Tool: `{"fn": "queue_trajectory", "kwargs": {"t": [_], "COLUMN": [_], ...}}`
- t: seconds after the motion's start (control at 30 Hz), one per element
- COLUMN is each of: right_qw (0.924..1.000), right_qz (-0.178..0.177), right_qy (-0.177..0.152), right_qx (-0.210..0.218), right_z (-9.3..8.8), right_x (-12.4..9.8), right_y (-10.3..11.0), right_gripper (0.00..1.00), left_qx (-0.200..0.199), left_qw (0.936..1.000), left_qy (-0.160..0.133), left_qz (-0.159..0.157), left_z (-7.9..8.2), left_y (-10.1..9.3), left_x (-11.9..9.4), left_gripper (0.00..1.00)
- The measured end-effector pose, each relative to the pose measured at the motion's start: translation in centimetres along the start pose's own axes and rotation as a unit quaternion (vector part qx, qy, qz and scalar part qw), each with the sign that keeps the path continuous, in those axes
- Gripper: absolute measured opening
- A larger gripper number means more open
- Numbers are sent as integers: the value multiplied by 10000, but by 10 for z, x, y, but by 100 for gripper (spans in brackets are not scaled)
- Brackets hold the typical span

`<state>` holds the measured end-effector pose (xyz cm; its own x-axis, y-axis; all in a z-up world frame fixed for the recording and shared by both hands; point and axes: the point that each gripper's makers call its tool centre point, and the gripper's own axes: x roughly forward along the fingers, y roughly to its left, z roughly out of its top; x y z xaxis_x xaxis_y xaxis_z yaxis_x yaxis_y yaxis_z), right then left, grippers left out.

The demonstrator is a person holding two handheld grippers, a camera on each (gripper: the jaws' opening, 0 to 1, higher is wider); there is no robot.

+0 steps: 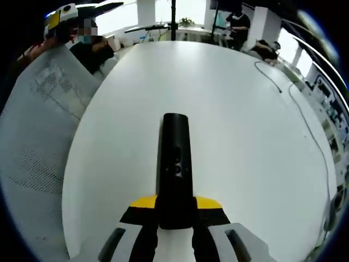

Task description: Press the specified remote control buttons in sequence, fully releasing each button before pressing the next.

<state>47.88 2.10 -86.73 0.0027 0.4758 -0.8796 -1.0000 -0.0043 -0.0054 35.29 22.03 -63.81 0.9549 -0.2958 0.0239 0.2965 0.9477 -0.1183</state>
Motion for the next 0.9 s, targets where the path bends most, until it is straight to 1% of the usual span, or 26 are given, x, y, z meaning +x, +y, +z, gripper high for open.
{"fn": "queue_trajectory", "kwargs": {"t": [0.47, 0.9], "right_qw": [9999, 9999], "right_qz": [10, -5], "right_qy": [93, 126], "right_qx": [-74, -16], "right_z": [2, 3], "right_x": [1, 1], "right_y": [-42, -71], "right_gripper": [20, 20], "left_qx": [-10, -16], "left_qw": [10000, 9999], "left_qy": [75, 161], "left_qz": [-24, -48], "left_z": [-3, -6], "left_y": [-1, -1], "left_x": [0, 1], "left_gripper": [99, 99]}}
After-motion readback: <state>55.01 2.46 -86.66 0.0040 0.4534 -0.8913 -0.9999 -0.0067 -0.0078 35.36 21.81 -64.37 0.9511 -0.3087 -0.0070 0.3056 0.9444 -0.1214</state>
